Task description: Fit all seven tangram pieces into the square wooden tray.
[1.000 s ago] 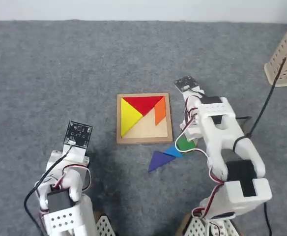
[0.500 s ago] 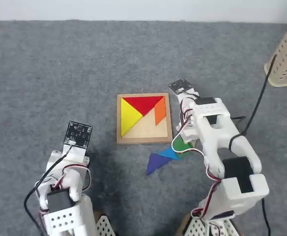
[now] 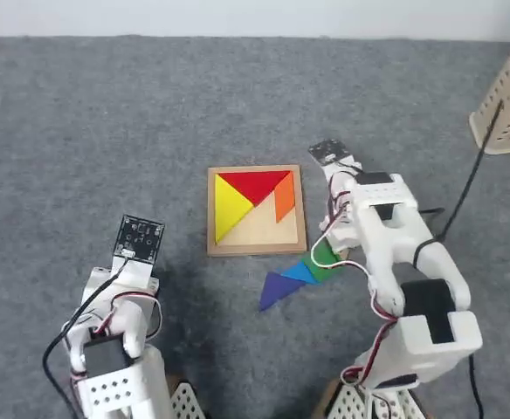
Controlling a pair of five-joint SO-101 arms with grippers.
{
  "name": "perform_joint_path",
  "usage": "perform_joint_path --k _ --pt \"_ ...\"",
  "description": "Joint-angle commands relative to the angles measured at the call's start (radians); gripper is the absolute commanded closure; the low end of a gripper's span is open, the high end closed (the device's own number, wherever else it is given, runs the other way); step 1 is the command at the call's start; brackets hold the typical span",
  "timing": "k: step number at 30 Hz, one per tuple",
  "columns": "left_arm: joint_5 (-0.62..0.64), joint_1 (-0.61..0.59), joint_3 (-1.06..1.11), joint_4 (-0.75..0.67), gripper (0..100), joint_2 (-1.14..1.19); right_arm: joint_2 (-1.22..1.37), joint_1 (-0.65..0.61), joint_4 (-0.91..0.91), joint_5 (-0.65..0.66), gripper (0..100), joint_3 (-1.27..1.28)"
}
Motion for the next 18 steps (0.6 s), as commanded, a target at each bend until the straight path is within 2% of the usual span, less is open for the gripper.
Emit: perform_joint_path --k 1,12,18 --pt "0.008 -0.002 -0.013 0.003 88 -0.023 -0.111 0.102 0.01 -0.069 98.8 -0.018" --pt "0.008 -0.002 -0.013 0.003 88 -0.023 -0.124 0.154 0.008 -0.123 98.3 -0.018" --pt "0.008 -0.002 -0.013 0.003 88 -0.023 -0.127 0.159 0.013 -0.118 84.6 -0.018"
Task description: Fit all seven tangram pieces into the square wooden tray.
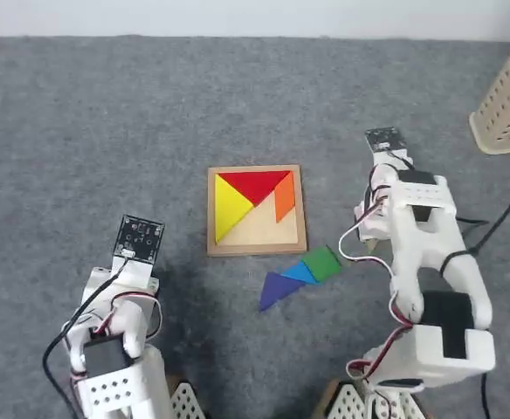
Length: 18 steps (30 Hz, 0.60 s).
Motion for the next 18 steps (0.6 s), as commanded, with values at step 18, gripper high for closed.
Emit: perform_joint_path --k 18 --pt "0.008 -0.002 -0.013 0.003 88 -0.023 0.03 0.018 0.004 -0.005 85.3 -0.107"
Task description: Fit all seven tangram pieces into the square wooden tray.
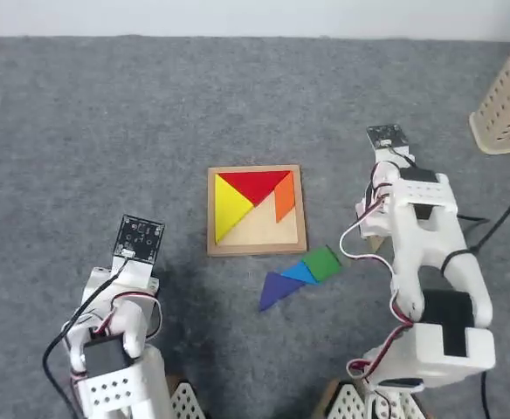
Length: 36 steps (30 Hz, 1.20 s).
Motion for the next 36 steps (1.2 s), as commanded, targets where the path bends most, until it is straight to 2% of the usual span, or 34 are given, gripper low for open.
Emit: perform_joint_path --k 1,15,20,25,29,36 --pt "0.008 -0.002 -0.013 0.003 88 -0.023 0.016 0.016 0.004 -0.005 85.3 -0.074" --pt "0.008 -0.002 -0.013 0.003 88 -0.023 0.179 -0.015 0.004 -0.003 85.3 -0.115" --pt "0.008 -0.002 -0.013 0.003 88 -0.023 0.139 -0.013 0.012 -0.005 85.3 -0.121" --pt "0.008 -0.002 -0.013 0.003 88 -0.023 -0.053 0.065 0.101 -0.011 85.3 -0.149" --pt "0.008 -0.002 -0.013 0.003 88 -0.023 -0.185 0.067 0.148 -0.006 85.2 -0.146" --pt "0.008 -0.002 -0.013 0.003 88 -0.023 -0.058 0.068 0.104 -0.012 85.0 -0.147"
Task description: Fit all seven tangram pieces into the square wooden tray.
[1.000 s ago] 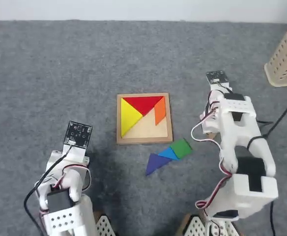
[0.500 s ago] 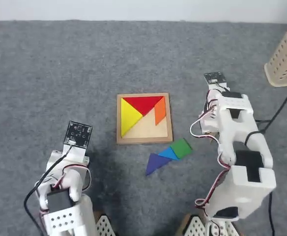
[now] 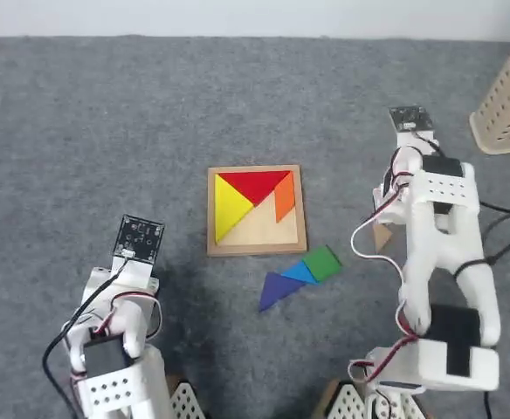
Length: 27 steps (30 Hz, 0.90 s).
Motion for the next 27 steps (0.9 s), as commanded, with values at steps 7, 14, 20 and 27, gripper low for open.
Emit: perform_joint_path --k 7,14,20,27 --pt "0.008 -0.002 -0.013 0.003 88 -0.023 0.283 -0.033 -0.059 0.044 78.2 -0.074" --pt "0.008 -0.002 -0.013 0.003 88 -0.023 0.343 -0.088 -0.024 0.063 76.6 -0.117" --pt "0.008 -0.002 -0.013 0.003 88 -0.023 0.317 -0.085 -0.015 0.023 78.5 -0.146" --pt "0.008 -0.002 -0.013 0.003 88 -0.023 0.266 -0.145 -0.022 0.017 86.6 -0.121"
